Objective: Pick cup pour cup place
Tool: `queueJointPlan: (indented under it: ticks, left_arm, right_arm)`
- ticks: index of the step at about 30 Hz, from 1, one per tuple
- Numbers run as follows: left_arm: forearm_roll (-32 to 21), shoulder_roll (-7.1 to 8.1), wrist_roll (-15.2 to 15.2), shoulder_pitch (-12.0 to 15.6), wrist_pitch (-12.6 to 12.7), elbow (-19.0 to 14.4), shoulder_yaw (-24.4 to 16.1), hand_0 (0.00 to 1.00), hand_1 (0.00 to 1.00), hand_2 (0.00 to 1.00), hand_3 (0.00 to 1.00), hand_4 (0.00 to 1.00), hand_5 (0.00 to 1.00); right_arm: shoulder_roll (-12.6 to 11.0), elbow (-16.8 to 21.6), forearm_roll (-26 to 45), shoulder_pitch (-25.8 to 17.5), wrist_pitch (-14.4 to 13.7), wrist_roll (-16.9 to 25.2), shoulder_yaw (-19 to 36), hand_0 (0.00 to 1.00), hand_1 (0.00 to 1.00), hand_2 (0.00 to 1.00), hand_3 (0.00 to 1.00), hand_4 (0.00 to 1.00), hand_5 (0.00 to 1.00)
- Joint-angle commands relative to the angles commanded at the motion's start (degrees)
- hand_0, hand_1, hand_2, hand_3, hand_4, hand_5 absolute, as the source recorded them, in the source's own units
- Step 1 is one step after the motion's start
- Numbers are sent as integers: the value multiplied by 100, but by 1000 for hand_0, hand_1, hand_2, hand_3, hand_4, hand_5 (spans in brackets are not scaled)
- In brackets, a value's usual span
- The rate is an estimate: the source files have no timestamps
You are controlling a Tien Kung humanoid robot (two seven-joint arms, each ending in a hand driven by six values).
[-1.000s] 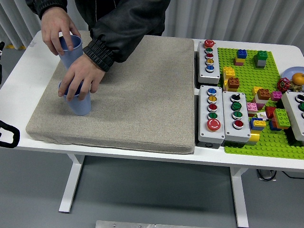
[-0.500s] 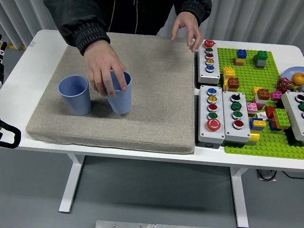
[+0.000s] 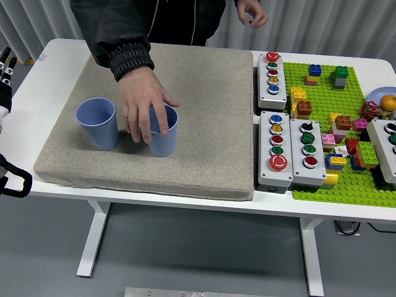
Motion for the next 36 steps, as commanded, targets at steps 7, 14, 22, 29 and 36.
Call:
queueJointPlan:
  ticks: [7, 14, 22, 29, 36]
  left_arm:
    - [300, -35, 15, 168, -44, -98, -82, 910, 893, 977, 998, 928, 732]
    - [847, -194, 41, 745, -15, -506, -275, 918, 898, 990, 998, 932, 651]
    - [1739, -328, 130, 1652, 157, -1191, -302, 919, 899, 989, 998, 924, 642]
    - [2175, -411, 1, 2265, 430, -1618, -43, 917, 895, 973, 998, 928, 630]
    - [2672, -474, -216, 2452, 939, -1747, 396, 912, 891, 979, 992, 916, 597]
  right_arm:
    - [-1, -3, 15, 3, -5, 9, -1, 703, 633, 573, 573, 2, 99]
    - [19, -2, -17, -36, 0, 1, 38, 703, 633, 573, 573, 2, 99]
    - [34, 4, -181, -78, 40, -37, 143, 703, 633, 573, 574, 2, 100]
    - [39, 6, -258, -104, 81, -51, 181, 703, 633, 573, 574, 2, 99]
    - [36, 4, -294, -105, 85, -47, 208, 703, 632, 573, 574, 2, 102]
